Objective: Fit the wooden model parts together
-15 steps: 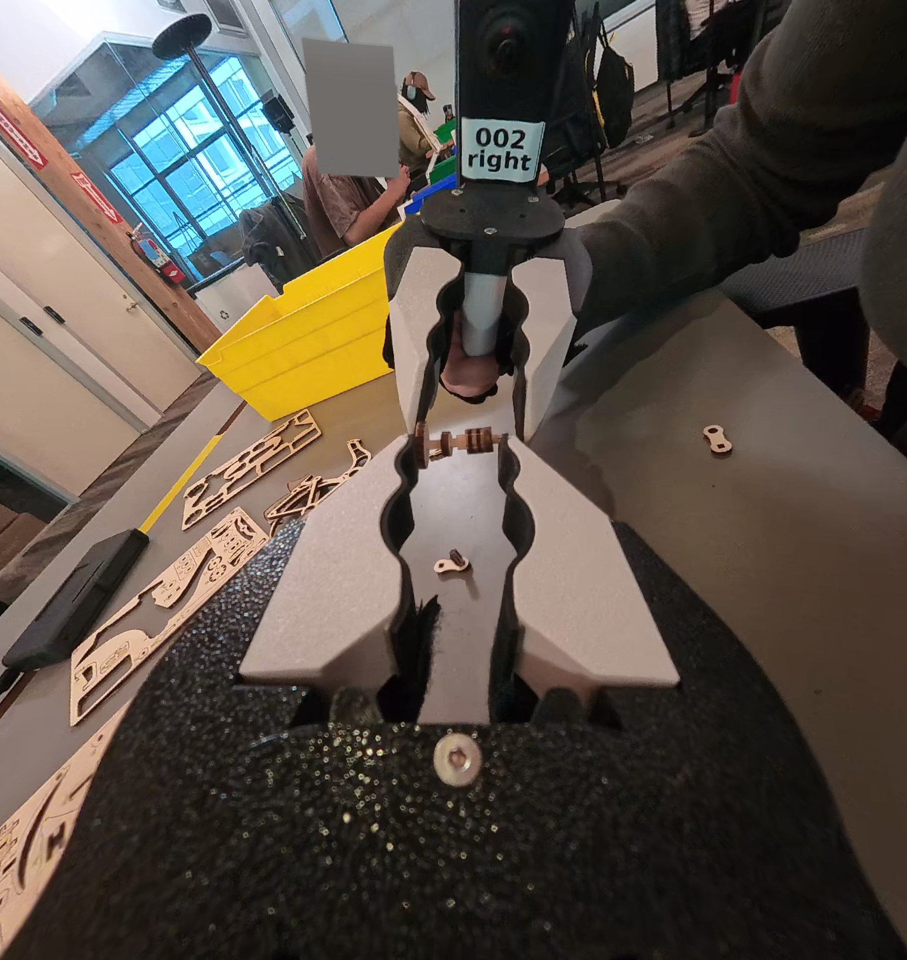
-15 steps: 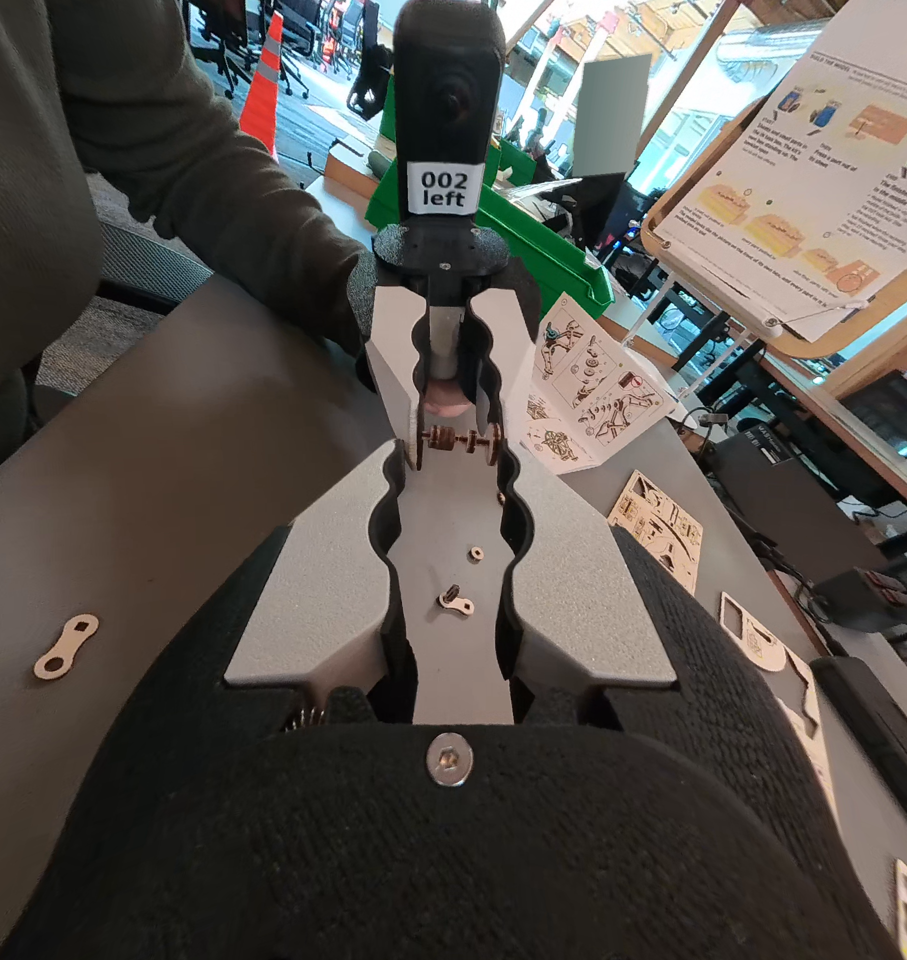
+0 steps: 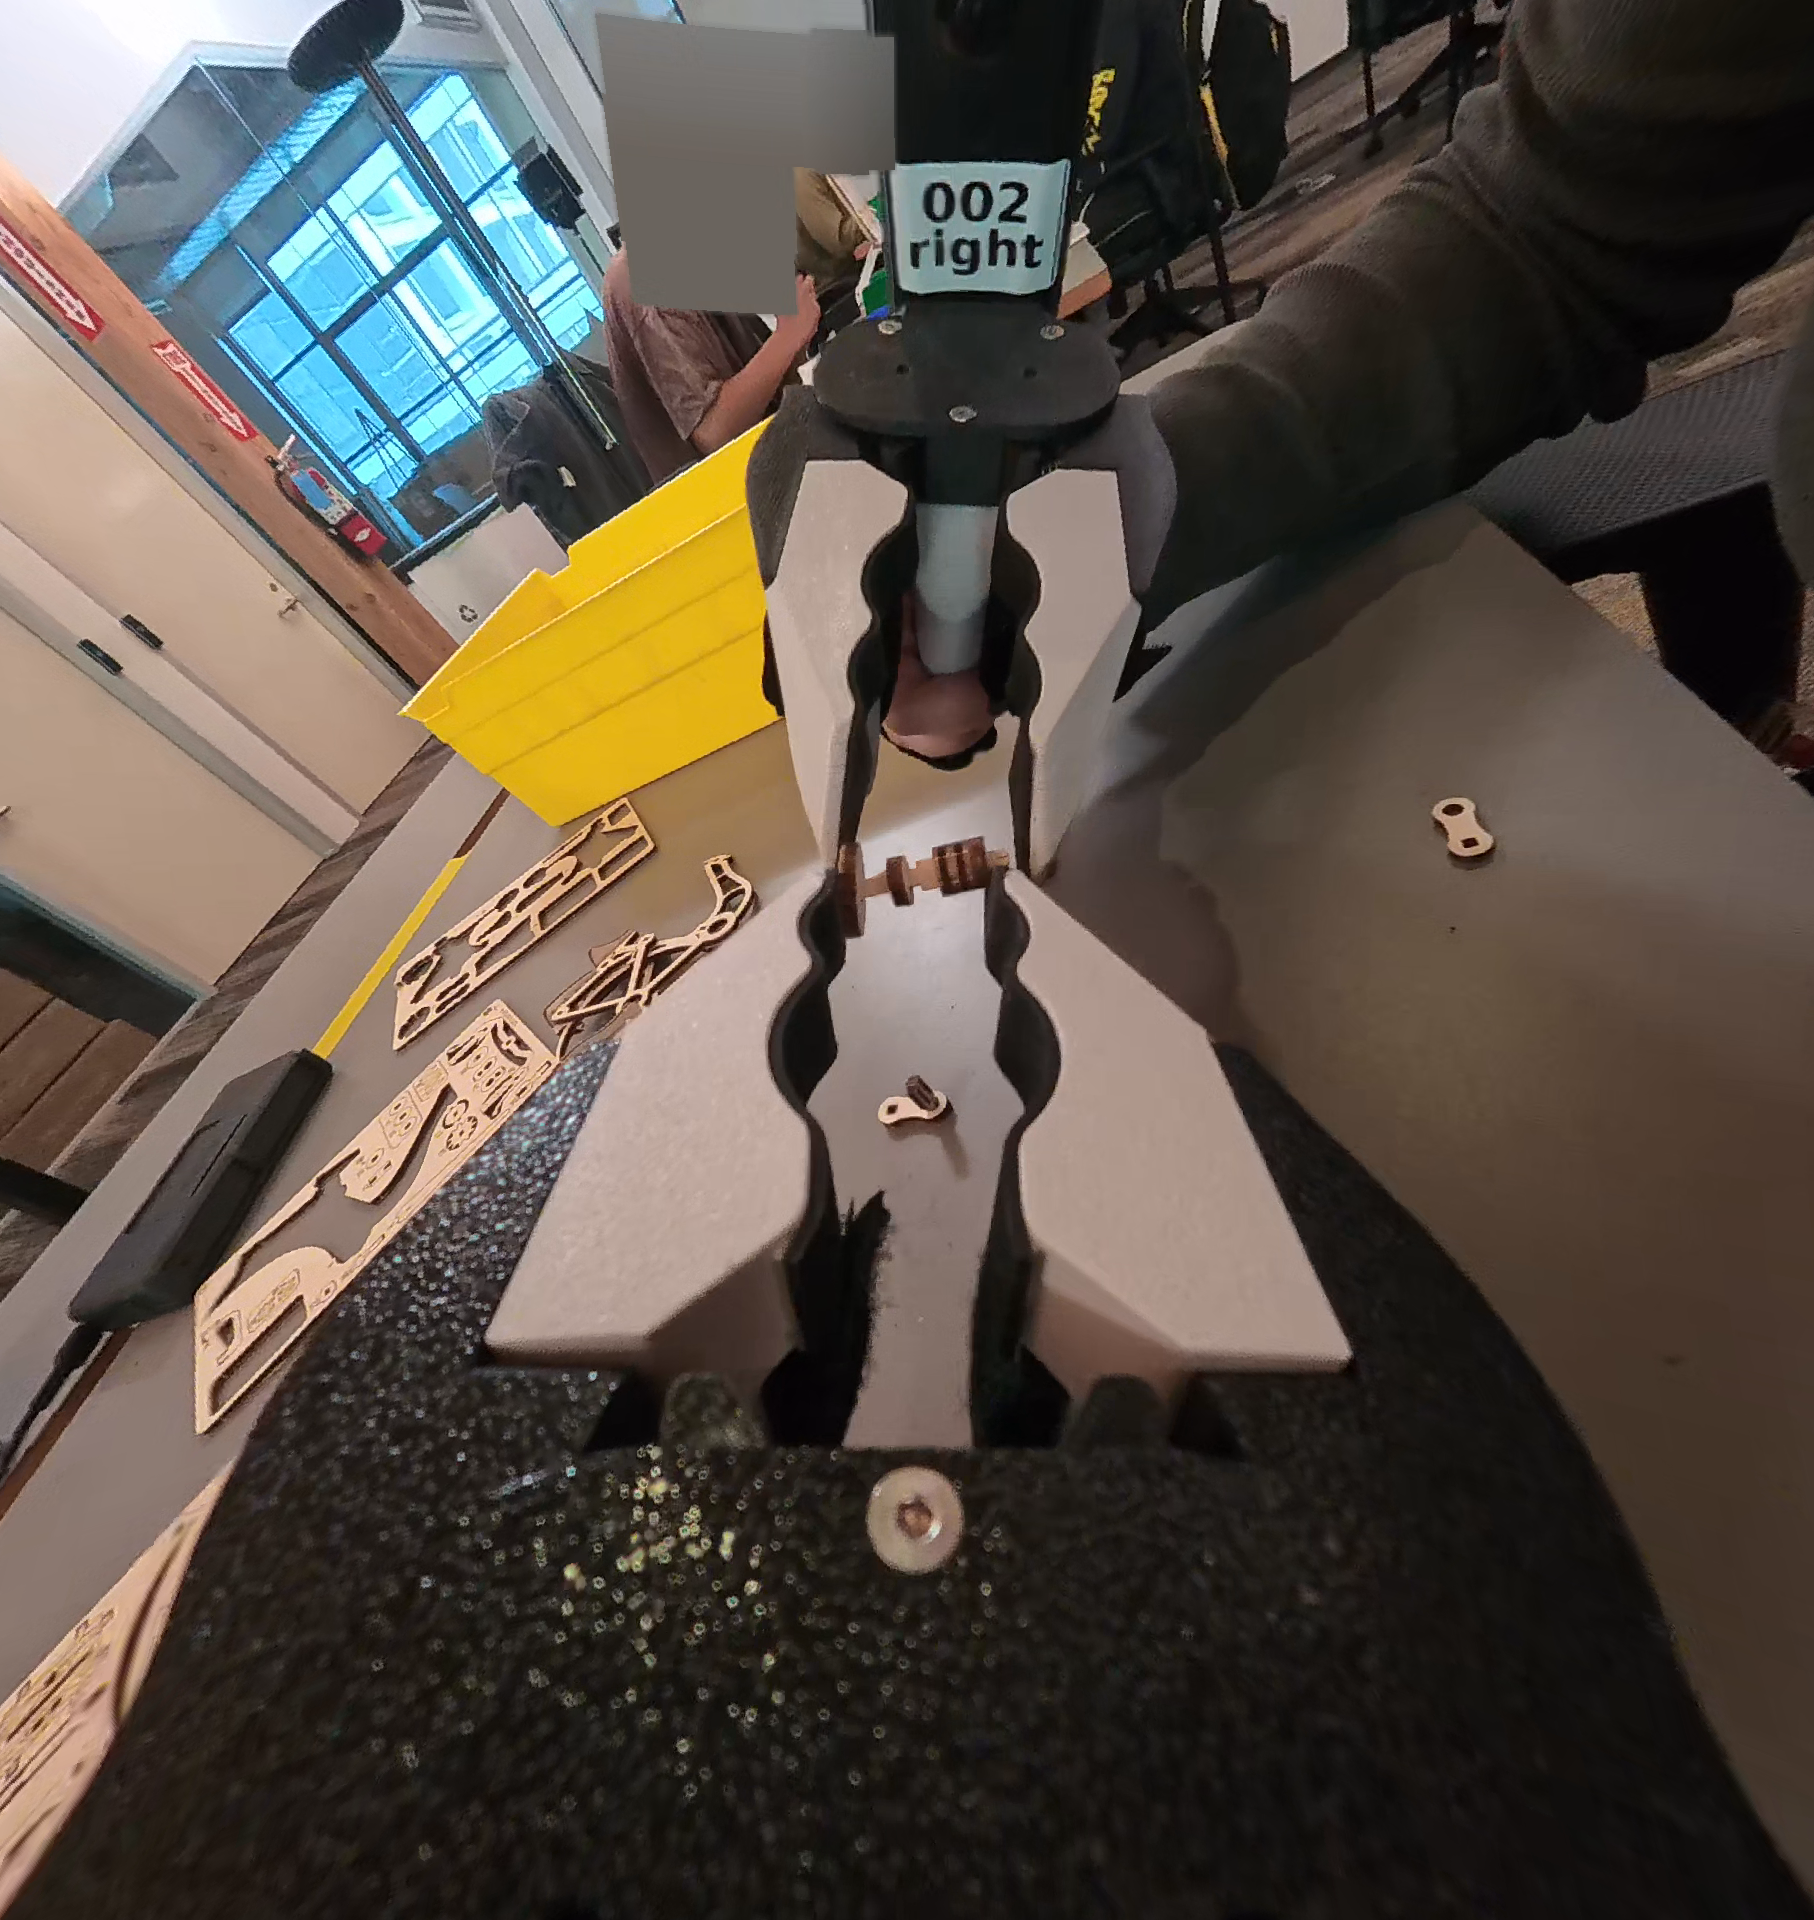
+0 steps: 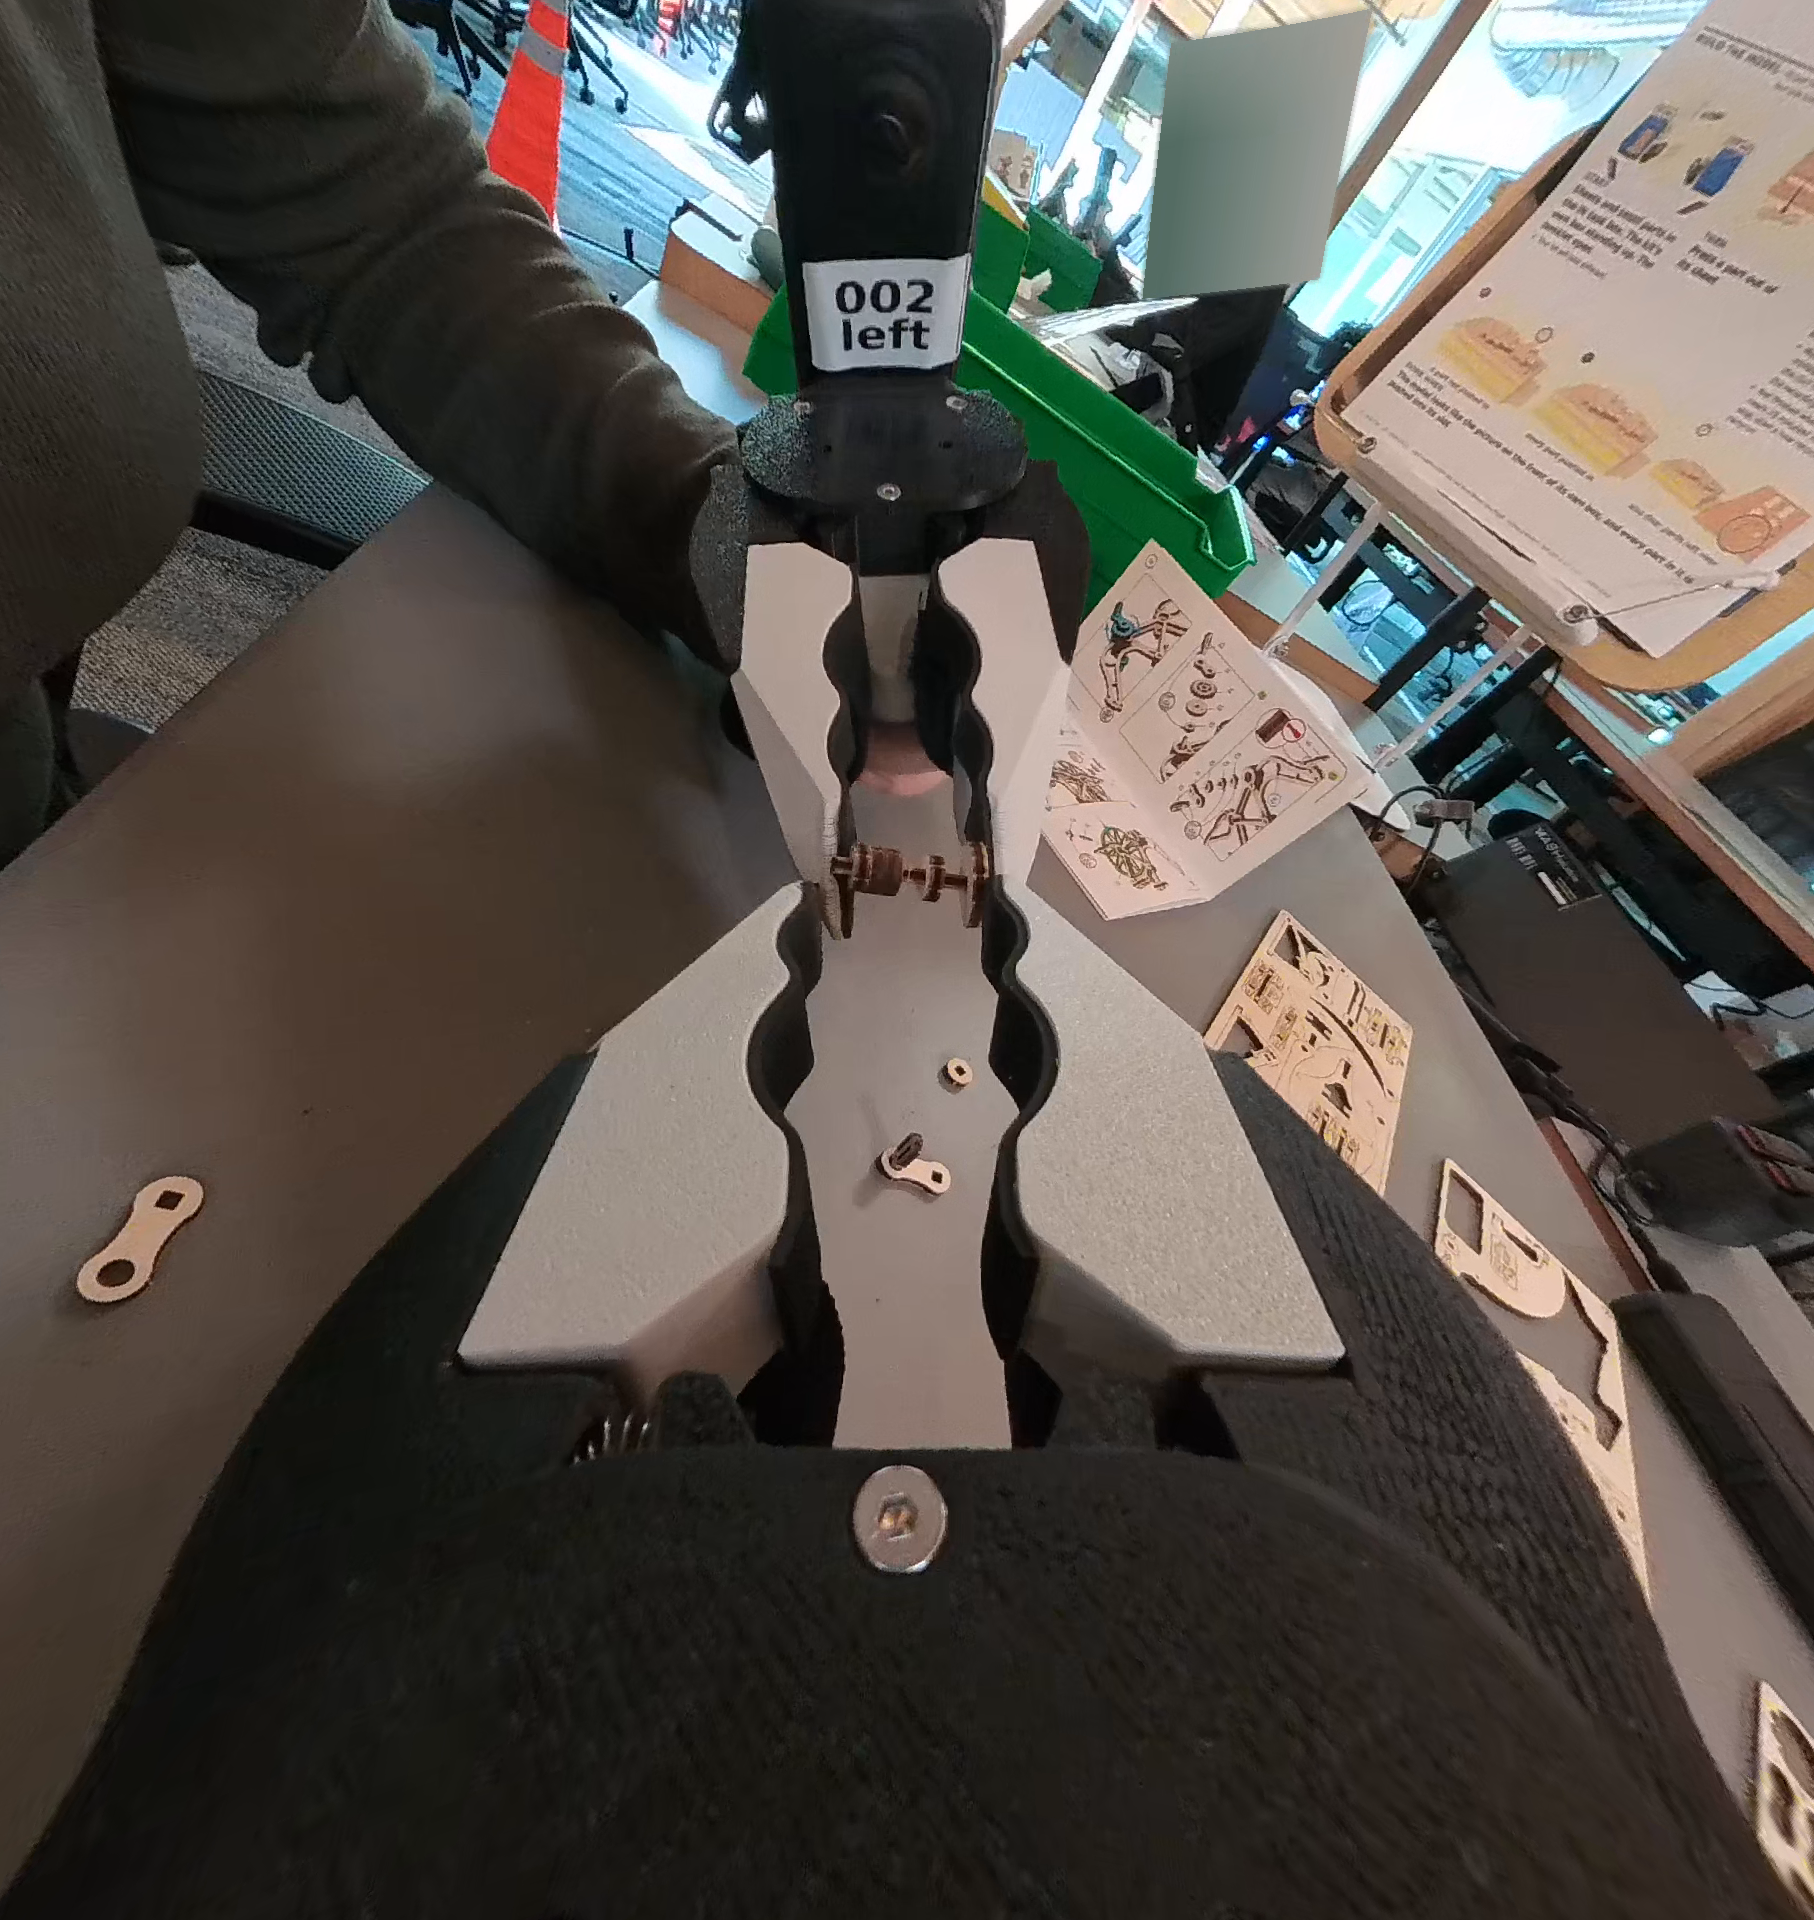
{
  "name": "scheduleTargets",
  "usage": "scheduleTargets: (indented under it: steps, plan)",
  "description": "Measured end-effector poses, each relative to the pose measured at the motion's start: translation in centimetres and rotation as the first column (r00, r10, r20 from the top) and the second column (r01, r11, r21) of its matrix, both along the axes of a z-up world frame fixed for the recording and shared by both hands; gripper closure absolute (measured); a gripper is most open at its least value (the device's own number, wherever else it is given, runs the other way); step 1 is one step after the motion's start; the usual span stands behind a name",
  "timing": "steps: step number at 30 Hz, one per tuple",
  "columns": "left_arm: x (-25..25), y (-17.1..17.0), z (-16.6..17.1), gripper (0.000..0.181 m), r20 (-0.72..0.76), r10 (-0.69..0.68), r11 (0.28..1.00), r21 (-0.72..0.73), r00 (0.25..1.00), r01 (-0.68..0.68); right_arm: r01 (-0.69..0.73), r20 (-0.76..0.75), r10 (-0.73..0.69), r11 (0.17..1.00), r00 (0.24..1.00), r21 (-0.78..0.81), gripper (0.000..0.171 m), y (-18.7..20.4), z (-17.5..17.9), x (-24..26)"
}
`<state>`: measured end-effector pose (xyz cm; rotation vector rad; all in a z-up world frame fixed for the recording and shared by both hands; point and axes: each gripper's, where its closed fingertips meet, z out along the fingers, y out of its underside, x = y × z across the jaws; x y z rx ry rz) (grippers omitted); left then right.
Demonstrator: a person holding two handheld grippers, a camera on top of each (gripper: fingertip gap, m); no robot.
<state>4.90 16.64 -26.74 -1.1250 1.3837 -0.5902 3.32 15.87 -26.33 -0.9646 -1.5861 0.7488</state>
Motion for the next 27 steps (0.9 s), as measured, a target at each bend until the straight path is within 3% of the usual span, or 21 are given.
scheduleTargets:
  steps: [12,13,15,19,22,27]
  plan:
    - [-0.4,0.7,1.0,0.15,0.09,0.039,0.998,-0.056,0.995,-0.034,0.045,-0.085,-0.042,0.999,0.995,0.025,0.146,1.0,1.2,0.5]
    - [-0.4,0.6,0.9,0.148,0.088,0.027,0.997,-0.072,0.996,-0.021,0.056,-0.101,-0.052,0.997,0.993,0.043,0.166,1.2,1.4,0.6]
    - [-0.2,0.4,0.8,0.154,0.088,0.018,0.996,-0.085,0.996,-0.01,0.06,-0.117,-0.053,0.997,0.992,0.056,0.167,1.2,1.7,0.7]
    - [-0.2,0.5,0.4,0.179,0.056,0.025,0.999,-0.04,0.998,-0.023,0.057,-0.127,-0.056,0.998,0.99,0.009,0.158,1.3,1.8,0.7]
    - [-0.3,0.8,0.4,0.181,0.049,0.047,0.999,-0.025,0.998,-0.046,0.029,-0.139,-0.038,0.997,0.99,-0.066,0.15,1.3,2.1,0.8]
    - [0.0,0.4,0.3,0.181,0.045,0.024,0.998,-0.059,0.999,-0.022,0.038,-0.096,-0.042,0.998,0.994,-0.05,0.146,1.1,1.1,0.3]
